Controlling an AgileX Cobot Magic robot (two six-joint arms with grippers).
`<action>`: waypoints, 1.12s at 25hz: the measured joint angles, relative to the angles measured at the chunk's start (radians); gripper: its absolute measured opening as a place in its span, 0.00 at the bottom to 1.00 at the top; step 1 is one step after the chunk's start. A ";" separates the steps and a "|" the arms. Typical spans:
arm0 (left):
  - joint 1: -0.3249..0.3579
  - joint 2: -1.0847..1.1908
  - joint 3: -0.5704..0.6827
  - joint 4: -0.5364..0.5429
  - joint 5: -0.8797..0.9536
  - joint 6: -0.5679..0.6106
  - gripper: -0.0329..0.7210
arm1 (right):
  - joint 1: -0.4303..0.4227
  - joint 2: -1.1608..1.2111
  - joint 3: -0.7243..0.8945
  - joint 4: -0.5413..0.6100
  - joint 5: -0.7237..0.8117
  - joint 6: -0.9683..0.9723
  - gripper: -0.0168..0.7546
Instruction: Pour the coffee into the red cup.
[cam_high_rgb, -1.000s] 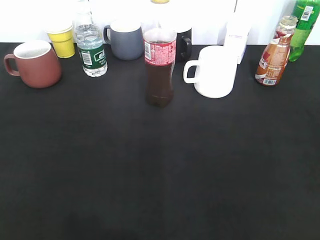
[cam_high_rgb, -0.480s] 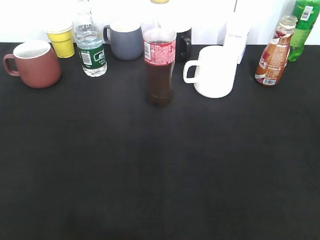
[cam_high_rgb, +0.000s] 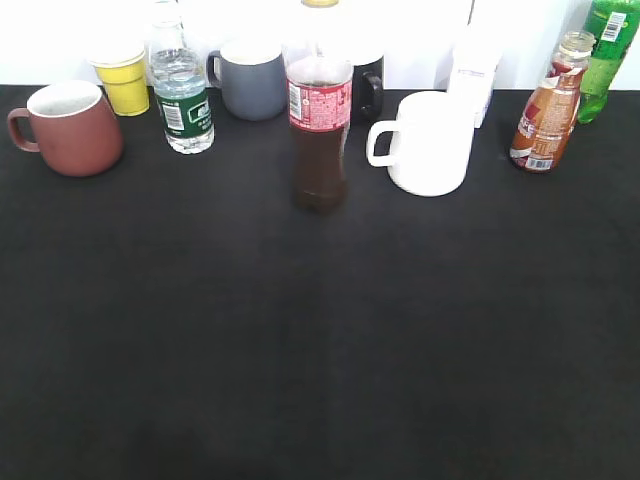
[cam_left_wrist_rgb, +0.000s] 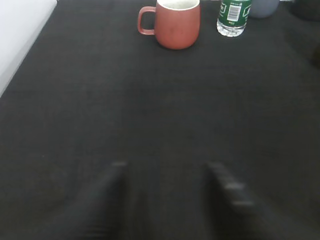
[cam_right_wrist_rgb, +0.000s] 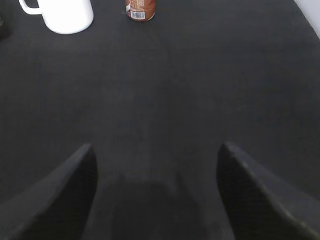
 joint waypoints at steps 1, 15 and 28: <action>0.000 0.000 0.000 0.000 0.000 0.000 0.81 | 0.000 0.000 0.000 0.000 0.000 0.000 0.77; 0.000 0.000 0.000 0.000 0.000 0.000 0.82 | 0.000 0.000 0.000 0.000 0.000 0.000 0.77; 0.000 0.000 0.000 -0.001 0.000 0.000 0.82 | 0.000 0.000 0.000 0.000 0.000 0.000 0.77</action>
